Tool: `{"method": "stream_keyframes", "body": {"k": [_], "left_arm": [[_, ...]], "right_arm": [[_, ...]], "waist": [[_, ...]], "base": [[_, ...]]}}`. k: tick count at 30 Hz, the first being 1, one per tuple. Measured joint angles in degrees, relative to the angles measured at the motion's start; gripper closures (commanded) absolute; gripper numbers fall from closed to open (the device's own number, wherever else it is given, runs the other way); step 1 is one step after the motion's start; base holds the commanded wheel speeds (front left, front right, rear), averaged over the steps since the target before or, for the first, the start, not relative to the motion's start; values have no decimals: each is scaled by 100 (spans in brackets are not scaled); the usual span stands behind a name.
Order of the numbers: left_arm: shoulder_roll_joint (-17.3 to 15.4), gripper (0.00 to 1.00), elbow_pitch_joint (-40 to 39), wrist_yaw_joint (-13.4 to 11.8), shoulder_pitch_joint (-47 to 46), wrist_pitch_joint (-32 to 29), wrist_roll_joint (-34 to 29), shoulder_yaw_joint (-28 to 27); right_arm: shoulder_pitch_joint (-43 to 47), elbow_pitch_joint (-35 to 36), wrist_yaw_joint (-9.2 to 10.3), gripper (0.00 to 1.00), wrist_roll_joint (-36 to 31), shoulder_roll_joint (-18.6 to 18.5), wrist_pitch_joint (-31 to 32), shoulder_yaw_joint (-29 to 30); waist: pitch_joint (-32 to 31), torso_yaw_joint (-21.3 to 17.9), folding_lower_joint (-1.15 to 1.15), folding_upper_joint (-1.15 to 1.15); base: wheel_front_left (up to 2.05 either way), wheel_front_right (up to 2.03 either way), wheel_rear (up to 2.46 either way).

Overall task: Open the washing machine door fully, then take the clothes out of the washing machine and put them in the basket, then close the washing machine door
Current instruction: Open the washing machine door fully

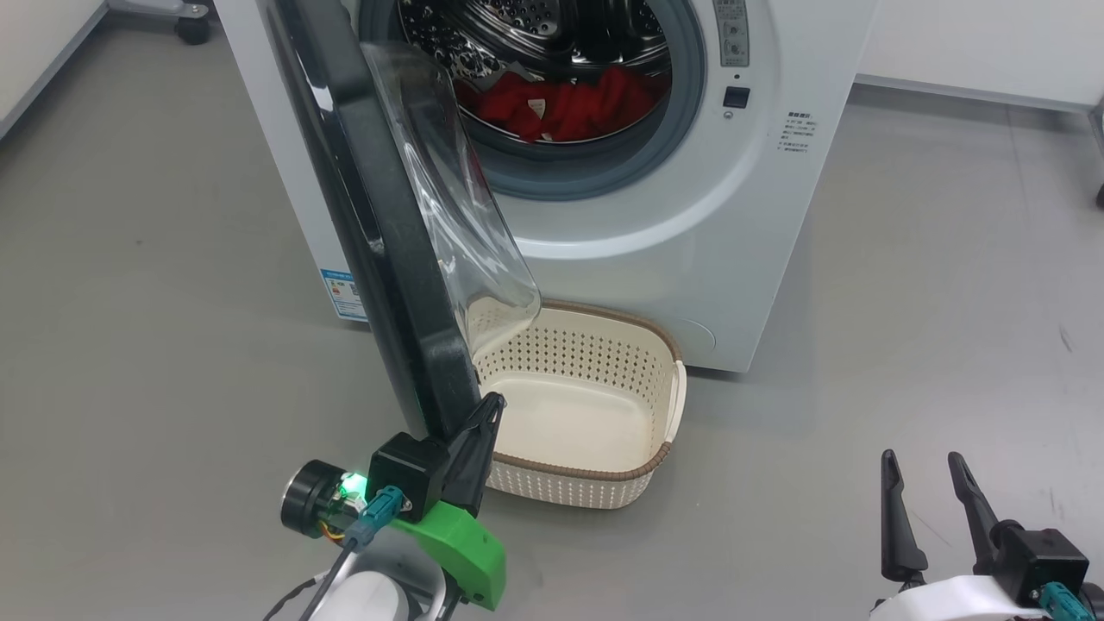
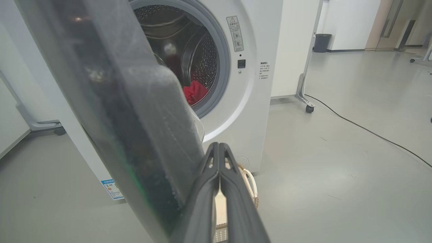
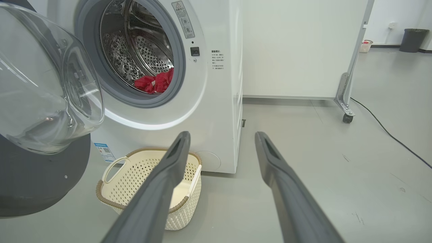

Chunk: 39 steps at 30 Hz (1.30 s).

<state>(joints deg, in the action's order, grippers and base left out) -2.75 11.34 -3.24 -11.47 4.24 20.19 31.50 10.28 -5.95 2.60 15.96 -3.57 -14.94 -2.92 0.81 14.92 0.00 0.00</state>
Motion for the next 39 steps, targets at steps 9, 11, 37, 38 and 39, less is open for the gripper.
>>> {"method": "stream_keyframes", "body": {"k": [9, 11, 37, 38, 39], "left_arm": [[10, 100, 63, -7, 1, 96, 9, -3], [15, 100, 68, -7, 1, 108, 9, 4], [45, 100, 11, -185, 205, 376, 9, -222], [45, 100, 13, -192, 223, 401, 9, -247], [44, 100, 14, -203, 235, 414, 9, -276]], "right_arm": [[1, -2, -18, 0, -5, 23, 0, 64], [1, 0, -18, 0, -5, 25, 0, 107], [5, 100, -101, 0, -99, 37, 0, 371], [4, 104, -102, 0, -105, 36, 0, 376], [4, 111, -102, 0, -105, 36, 0, 381]], "waist": [[13, 95, 0, 0], [22, 137, 0, 0], [284, 975, 0, 0], [294, 1016, 0, 0], [304, 1058, 0, 0]], "base": [[0, 0, 0], [0, 0, 0], [0, 0, 0], [0, 0, 0], [0, 0, 0]]}}
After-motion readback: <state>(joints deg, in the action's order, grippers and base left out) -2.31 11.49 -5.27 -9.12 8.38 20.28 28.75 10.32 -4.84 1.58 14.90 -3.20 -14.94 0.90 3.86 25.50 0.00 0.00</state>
